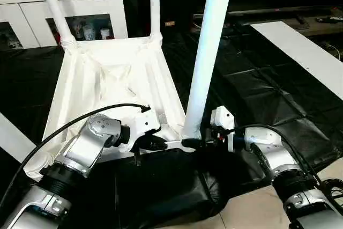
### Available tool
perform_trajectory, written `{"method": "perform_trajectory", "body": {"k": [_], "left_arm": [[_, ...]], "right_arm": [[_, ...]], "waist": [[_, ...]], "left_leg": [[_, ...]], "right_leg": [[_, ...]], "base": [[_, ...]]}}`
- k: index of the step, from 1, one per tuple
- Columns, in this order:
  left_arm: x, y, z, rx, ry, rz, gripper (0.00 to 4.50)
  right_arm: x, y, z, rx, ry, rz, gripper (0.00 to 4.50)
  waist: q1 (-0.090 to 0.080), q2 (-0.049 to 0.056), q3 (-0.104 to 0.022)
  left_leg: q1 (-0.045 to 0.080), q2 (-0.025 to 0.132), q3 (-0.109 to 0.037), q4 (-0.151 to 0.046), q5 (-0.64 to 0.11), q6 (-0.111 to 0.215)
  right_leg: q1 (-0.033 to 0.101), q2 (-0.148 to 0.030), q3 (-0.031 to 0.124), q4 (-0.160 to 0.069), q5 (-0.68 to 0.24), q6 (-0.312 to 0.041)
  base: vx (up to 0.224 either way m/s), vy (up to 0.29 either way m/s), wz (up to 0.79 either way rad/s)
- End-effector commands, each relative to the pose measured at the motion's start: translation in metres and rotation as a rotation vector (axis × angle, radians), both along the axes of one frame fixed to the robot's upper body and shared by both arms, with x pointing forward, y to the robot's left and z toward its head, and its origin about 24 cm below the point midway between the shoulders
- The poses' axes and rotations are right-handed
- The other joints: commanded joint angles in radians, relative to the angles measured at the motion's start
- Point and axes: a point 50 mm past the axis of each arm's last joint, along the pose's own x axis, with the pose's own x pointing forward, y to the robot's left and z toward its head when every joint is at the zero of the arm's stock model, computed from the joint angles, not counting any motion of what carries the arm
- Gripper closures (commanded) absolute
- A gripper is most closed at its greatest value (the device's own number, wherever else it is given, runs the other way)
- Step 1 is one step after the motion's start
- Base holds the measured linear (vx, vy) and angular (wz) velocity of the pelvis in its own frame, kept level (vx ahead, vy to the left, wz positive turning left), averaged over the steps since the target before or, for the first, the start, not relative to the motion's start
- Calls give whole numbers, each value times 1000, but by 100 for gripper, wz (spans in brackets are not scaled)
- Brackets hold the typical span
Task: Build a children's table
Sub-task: Rotate leg to tighten
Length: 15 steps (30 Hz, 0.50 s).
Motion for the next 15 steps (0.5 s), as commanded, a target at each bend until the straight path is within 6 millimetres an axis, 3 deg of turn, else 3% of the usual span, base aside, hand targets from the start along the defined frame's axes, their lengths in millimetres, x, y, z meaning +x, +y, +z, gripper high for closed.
{"method": "perform_trajectory", "body": {"k": [1,9,11,15], "left_arm": [[-14,-1,-23,66,114,-46,450],[-14,-2,-24,68,115,-47,450],[-7,-4,-25,53,76,21,450],[6,-11,-27,5,25,154,450]], "right_arm": [[1,-1,-1,-28,5,7,193],[0,-2,-4,-39,7,10,200],[5,2,-6,12,16,-108,201],[12,11,-12,82,55,-292,208]], "waist": [[0,2,-57],[-1,4,-56],[-1,6,-56],[-8,2,-46]], "left_leg": [[14,23,-8,-58,-211,54],[15,24,-9,-59,-226,51],[16,23,-9,-59,-230,48],[22,20,-12,-66,-329,5]], "right_leg": [[44,-34,25,-44,-122,-259],[44,-34,25,-45,-141,-260],[43,-33,25,-45,-140,-258],[33,-34,27,-64,-305,-219]], "base": [[0,0,0],[0,0,0],[0,0,0],[0,0,0]]}}
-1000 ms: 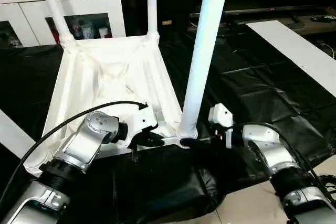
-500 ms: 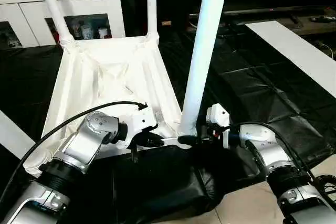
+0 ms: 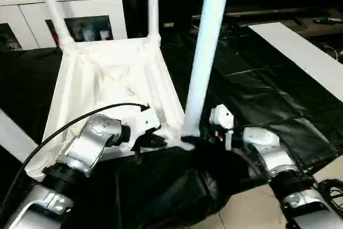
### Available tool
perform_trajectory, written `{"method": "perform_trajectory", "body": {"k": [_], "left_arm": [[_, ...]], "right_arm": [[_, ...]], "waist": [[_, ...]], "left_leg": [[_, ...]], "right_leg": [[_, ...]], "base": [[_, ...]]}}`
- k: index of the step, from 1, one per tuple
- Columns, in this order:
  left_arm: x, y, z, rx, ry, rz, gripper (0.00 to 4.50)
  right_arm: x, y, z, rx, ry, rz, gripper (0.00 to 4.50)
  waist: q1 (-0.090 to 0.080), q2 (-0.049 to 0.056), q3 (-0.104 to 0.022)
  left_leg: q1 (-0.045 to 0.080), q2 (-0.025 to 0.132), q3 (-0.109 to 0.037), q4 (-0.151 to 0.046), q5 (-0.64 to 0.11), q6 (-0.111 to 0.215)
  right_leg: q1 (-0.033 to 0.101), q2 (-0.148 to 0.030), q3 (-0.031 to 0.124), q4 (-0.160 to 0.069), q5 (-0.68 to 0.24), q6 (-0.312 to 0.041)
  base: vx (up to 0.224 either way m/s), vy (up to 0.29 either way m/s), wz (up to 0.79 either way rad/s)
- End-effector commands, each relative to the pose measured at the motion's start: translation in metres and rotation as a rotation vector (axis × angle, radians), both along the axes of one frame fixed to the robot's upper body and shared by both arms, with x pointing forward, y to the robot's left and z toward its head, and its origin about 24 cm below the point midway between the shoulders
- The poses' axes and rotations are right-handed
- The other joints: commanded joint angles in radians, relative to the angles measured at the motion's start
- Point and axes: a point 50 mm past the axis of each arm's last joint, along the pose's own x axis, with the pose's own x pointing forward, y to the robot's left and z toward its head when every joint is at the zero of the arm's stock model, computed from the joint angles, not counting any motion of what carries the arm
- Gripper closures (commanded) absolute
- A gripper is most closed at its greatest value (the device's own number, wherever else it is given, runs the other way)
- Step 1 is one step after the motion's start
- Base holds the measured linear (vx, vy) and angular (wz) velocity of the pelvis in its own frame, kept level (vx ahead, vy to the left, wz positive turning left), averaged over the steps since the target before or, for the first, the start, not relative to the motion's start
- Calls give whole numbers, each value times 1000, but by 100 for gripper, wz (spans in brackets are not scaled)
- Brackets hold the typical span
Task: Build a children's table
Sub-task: Rotate leg to tighten
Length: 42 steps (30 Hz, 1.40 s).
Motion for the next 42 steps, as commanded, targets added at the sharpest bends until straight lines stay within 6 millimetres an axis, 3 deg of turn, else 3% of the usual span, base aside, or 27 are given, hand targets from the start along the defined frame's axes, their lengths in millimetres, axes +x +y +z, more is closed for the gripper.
{"method": "perform_trajectory", "body": {"k": [1,3,5,8,10,12,13,15,17,20,27,28,29,30,32,34,37,39,41,42], "left_arm": [[-1,-8,-23,33,39,90,450],[3,-20,-29,32,47,183,450],[7,-28,-34,67,47,255,450],[12,-44,-37,82,18,315,450],[13,-51,-37,77,12,320,450],[14,-55,-37,74,8,316,450],[14,-56,-37,73,5,313,450],[15,-55,-37,81,-5,308,450],[15,-50,-38,94,-6,306,450],[15,-44,-40,104,-1,308,450],[12,-33,-39,93,0,235,450],[11,-32,-38,88,4,224,450],[10,-31,-36,78,-2,181,450],[8,-28,-35,70,9,159,450],[4,-24,-32,59,9,88,450],[-1,-19,-30,48,27,28,450],[-11,-17,-24,11,34,-115,450],[-20,-16,-19,-23,58,-216,450],[-25,-14,-16,-25,83,-259,450],[-28,-13,-16,-16,95,-277,450]], "right_arm": [[6,9,-8,36,62,-160,209],[12,24,-15,75,126,-354,212],[15,34,-20,55,153,-462,225],[17,51,-22,15,137,-554,241],[17,58,-21,25,143,-578,242],[17,63,-21,18,144,-579,245],[17,65,-21,9,141,-577,245],[17,66,-21,-4,137,-571,245],[15,66,-20,29,135,-545,245],[16,66,-15,75,112,-545,179],[20,44,-4,3,-27,-500,124],[19,41,-3,-25,-60,-467,124],[16,34,-2,-54,-95,-400,124],[14,27,-1,-71,-119,-342,124],[8,11,3,-97,-162,-245,124],[3,-4,7,-119,-187,-161,124],[-4,-13,12,-67,-140,-72,124],[-10,-16,16,-28,-109,22,124],[-14,-17,18,-21,-94,73,124],[-17,-16,17,-35,-94,120,124]], "waist": [[0,6,-46],[-10,5,-40],[-18,4,-40],[-30,3,-37],[-34,3,-37],[-35,4,-36],[-36,4,-35],[-39,11,-35],[-42,18,-33],[-41,12,-35],[-35,13,-38],[-34,11,-40],[-31,18,-40],[-30,13,-38],[-20,9,-42],[-19,9,-43],[-16,7,-42],[-12,7,-47],[2,13,-53],[4,13,-54]], "left_leg": [[19,21,-14,-70,-342,-3],[17,18,-19,-75,-388,-28],[16,16,-27,-77,-425,-40],[31,11,-31,-72,-487,-46],[25,8,-34,-72,-503,-34],[40,5,-34,-68,-549,-26],[41,5,-35,-69,-560,-24],[34,11,-43,-81,-584,-25],[40,15,-50,-87,-628,-33],[39,13,-48,-87,-627,-30],[26,16,-45,-91,-565,-23],[20,16,-44,-92,-539,-21],[20,16,-41,-91,-522,-17],[19,16,-36,-90,-515,-9],[17,21,-35,-89,-481,7],[15,22,-28,-87,-445,22],[15,21,-25,-83,-427,32],[10,25,-26,-83,-394,44],[18,30,-17,-74,-302,61],[14,28,-12,-69,-258,68]], "right_leg": [[32,-36,24,-70,-333,-208],[23,-36,22,-81,-435,-164],[23,-38,16,-86,-511,-130],[7,-38,6,-109,-622,-85],[10,-38,0,-117,-642,-63],[-5,-33,-7,-130,-661,-49],[-6,-32,-10,-134,-662,-47],[7,-34,-19,-133,-619,-52],[9,-35,-25,-134,-578,-68],[9,-41,-20,-133,-560,-84],[17,-45,-10,-125,-529,-102],[23,-46,-8,-119,-500,-111],[21,-47,-4,-117,-481,-123],[19,-45,-2,-119,-477,-127],[27,-48,2,-113,-438,-138],[28,-44,6,-105,-384,-167],[25,-42,10,-100,-374,-180],[35,-45,13,-91,-340,-187],[30,-37,16,-75,-187,-241],[31,-33,17,-63,-112,-262]], "base": [[-53,0,-3],[-52,0,-5],[-53,1,-9],[-17,1,-3],[0,0,0],[0,0,0],[0,0,0],[0,0,0],[0,0,0],[0,0,0],[0,0,0],[0,0,0],[0,0,0],[0,0,0],[0,0,0],[0,0,0],[0,0,0],[29,-18,4],[35,-18,7],[63,-27,12]]}}
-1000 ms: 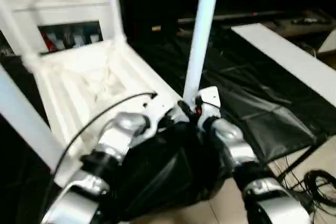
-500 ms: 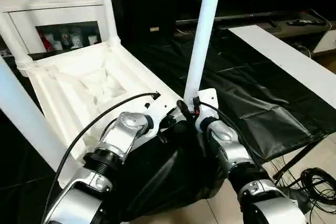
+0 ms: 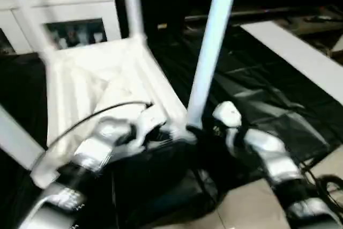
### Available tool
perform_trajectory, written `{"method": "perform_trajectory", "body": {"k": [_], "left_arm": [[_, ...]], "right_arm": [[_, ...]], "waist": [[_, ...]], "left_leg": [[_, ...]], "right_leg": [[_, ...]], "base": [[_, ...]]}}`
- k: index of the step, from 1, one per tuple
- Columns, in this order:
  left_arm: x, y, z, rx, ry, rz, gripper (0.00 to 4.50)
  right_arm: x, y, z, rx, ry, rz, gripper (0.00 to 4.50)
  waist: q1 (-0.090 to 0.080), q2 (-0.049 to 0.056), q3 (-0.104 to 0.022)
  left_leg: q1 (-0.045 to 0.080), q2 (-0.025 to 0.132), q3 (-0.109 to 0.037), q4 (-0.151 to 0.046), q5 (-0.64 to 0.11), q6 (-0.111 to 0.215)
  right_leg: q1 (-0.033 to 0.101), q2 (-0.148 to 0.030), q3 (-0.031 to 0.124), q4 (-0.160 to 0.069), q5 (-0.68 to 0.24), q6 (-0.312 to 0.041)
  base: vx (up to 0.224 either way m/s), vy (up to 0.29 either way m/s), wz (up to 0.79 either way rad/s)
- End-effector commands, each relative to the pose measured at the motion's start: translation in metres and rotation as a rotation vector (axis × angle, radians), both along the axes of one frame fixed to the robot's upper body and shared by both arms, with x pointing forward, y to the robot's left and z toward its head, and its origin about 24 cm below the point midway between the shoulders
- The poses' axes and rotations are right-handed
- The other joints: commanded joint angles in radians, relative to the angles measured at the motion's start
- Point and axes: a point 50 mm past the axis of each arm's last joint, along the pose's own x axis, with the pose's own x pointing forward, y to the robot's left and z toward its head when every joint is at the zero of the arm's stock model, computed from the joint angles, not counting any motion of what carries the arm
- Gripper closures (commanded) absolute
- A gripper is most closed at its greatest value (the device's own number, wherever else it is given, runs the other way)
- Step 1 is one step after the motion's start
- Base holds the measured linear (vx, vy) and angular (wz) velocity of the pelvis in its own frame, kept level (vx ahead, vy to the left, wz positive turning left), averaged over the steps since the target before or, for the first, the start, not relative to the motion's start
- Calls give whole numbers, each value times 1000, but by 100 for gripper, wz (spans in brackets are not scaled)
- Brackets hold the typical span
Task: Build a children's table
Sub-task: Rotate leg to tighten
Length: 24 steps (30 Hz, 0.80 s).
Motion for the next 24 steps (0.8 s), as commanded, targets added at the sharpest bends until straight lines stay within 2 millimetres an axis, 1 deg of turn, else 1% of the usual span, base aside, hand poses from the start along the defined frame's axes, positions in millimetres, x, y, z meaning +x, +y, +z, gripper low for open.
{"method": "perform_trajectory", "body": {"k": [1,2,3,4,5,7,9,10,11,12,13,14,17,19,20,23,24], "left_arm": [[-17,-12,-14,33,102,-136,450],[-18,-12,-13,26,111,-143,450],[-18,-12,-13,23,113,-144,450],[-18,-12,-13,21,114,-144,450],[-18,-12,-13,22,112,-144,450],[-17,-11,-13,22,104,-137,450],[-17,-10,-12,22,103,-136,450],[-17,-10,-12,23,104,-134,450],[-18,-10,-12,23,105,-132,450],[-18,-10,-12,24,105,-131,450],[-17,-10,-12,25,102,-124,450],[-17,-9,-12,26,102,-120,450],[-17,-8,-13,30,102,-116,450],[-17,-7,-13,32,102,-115,450],[-17,-7,-13,32,103,-115,450],[-17,-7,-13,35,105,-116,450],[-17,-7,-13,34,106,-115,450]], "right_arm": [[-2,0,3,-9,-3,50,124],[-5,1,1,-30,5,90,124],[-5,1,0,-35,8,99,124],[-5,2,-1,-45,9,109,124],[-5,3,-2,-57,8,118,124],[-7,3,-3,-77,15,150,124],[-9,3,-4,-90,25,179,124],[-9,3,-4,-98,28,189,124],[-10,2,-5,-110,32,202,124],[-10,1,-5,-112,33,205,124],[-10,0,-5,-118,34,210,124],[-10,-2,-4,-120,34,209,124],[-9,-5,-4,-122,32,199,124],[-8,-7,-3,-123,30,190,124],[-8,-9,-2,-122,31,188,124],[-9,-12,-2,-113,39,182,124],[-10,-13,-3,-112,41,182,124]], "waist": [[-3,4,-56],[1,1,-57],[4,3,-57],[6,4,-57],[8,2,-57],[8,1,-55],[8,0,-52],[9,-6,-51],[10,-8,-50],[10,-7,-49],[10,-9,-49],[11,-9,-50],[11,-8,-52],[11,-8,-53],[12,-6,-54],[11,-6,-54],[12,-5,-54]], "left_leg": [[15,25,3,-56,-230,71],[8,23,3,-53,-176,81],[10,23,4,-52,-159,85],[11,23,5,-51,-158,86],[12,24,6,-51,-159,85],[12,24,6,-52,-172,80],[13,24,7,-54,-201,69],[13,24,6,-55,-220,63],[13,25,6,-56,-232,58],[15,25,7,-57,-243,52],[16,25,7,-57,-247,50],[17,26,7,-57,-245,48],[13,24,6,-54,-212,54],[13,23,6,-52,-197,61],[13,23,7,-51,-191,65],[13,22,7,-50,-197,68],[13,22,7,-50,-197,67]], "right_leg": [[37,-34,38,-48,-79,-267],[44,-34,35,-38,-30,-271],[44,-34,35,-36,-12,-275],[44,-34,35,-36,-8,-276],[45,-35,35,-35,-12,-275],[46,-35,34,-37,-43,-266],[45,-36,36,-42,-93,-255],[45,-38,37,-45,-133,-245],[44,-40,38,-48,-170,-234],[41,-40,39,-52,-198,-224],[40,-40,40,-53,-206,-221],[40,-40,40,-52,-207,-219],[43,-37,40,-47,-165,-221],[43,-36,39,-44,-138,-228],[44,-36,39,-42,-126,-233],[45,-36,38,-44,-129,-237],[45,-36,38,-43,-133,-236]], "base": [[85,-24,10],[50,-6,1],[0,0,0],[0,0,0],[0,0,0],[0,0,0],[0,0,0],[0,0,0],[0,0,0],[0,0,0],[0,0,0],[0,0,0],[0,0,0],[0,0,0],[0,0,0],[0,0,0],[0,0,0]]}}
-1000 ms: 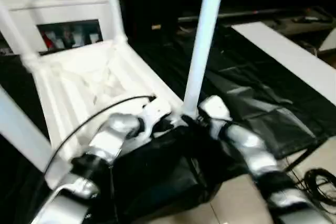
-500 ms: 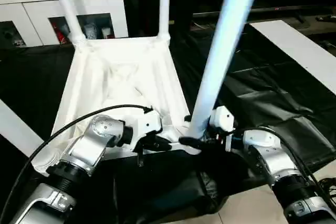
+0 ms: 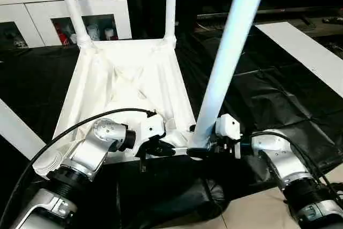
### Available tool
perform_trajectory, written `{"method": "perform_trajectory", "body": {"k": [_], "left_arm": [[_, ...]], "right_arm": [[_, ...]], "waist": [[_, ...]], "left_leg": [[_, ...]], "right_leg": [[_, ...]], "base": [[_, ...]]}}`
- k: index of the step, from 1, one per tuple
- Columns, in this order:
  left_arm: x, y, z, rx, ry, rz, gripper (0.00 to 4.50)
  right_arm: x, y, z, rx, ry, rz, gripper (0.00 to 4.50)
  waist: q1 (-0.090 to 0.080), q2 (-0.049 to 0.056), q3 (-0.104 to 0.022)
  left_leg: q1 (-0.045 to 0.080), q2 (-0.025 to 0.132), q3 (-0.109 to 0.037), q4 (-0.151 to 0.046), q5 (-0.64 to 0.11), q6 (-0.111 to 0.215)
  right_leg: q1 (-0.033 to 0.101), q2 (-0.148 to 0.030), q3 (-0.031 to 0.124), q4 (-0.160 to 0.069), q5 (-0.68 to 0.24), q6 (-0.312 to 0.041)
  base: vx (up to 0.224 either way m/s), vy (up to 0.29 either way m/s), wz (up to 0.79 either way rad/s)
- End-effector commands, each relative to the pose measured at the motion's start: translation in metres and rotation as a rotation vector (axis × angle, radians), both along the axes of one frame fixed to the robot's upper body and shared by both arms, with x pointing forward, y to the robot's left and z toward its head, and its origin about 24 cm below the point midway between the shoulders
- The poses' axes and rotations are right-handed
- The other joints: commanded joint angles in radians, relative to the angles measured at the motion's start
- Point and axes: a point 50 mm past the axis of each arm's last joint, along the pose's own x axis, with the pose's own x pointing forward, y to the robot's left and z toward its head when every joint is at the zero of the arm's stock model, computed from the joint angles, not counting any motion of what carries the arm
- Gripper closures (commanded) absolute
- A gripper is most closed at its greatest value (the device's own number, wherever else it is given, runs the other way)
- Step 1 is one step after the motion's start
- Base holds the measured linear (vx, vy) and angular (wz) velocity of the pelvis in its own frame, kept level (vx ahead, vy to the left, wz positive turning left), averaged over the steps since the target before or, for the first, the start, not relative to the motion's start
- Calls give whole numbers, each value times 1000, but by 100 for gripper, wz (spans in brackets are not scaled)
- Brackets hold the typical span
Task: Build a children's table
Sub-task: Rotate leg to tighten
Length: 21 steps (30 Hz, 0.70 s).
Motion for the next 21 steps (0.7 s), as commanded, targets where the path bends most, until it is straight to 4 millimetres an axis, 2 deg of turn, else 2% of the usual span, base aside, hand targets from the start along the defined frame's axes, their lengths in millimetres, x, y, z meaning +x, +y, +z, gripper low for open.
{"method": "perform_trajectory", "body": {"k": [1,7,18,19,21], "left_arm": [[-10,-4,-14,39,67,-43,450],[-9,-4,-14,40,73,-42,450],[-10,-4,-16,36,74,-24,450],[-8,-4,-16,36,67,-6,450],[2,-7,-19,37,34,109,450]], "right_arm": [[0,-6,0,3,12,-14,151],[-2,-3,-2,22,41,-10,192],[-4,-3,-6,29,63,-20,197],[-2,-3,-7,33,68,-48,197],[9,-1,-12,47,57,-227,198]], "waist": [[-4,-5,-54],[-4,-4,-55],[-4,-4,-54],[-4,-5,-54],[-9,-5,-51]], "left_leg": [[13,22,-4,-57,-195,71],[13,22,-4,-56,-188,73],[14,22,-5,-55,-208,62],[14,22,-5,-55,-207,62],[11,20,-5,-57,-214,52]], "right_leg": [[45,-35,32,-47,-128,-234],[47,-33,31,-44,-116,-240],[45,-33,32,-46,-147,-234],[45,-33,32,-46,-145,-234],[42,-32,33,-48,-159,-230]], "base": [[0,0,0],[0,0,0],[0,0,0],[0,0,0],[0,0,0]]}}
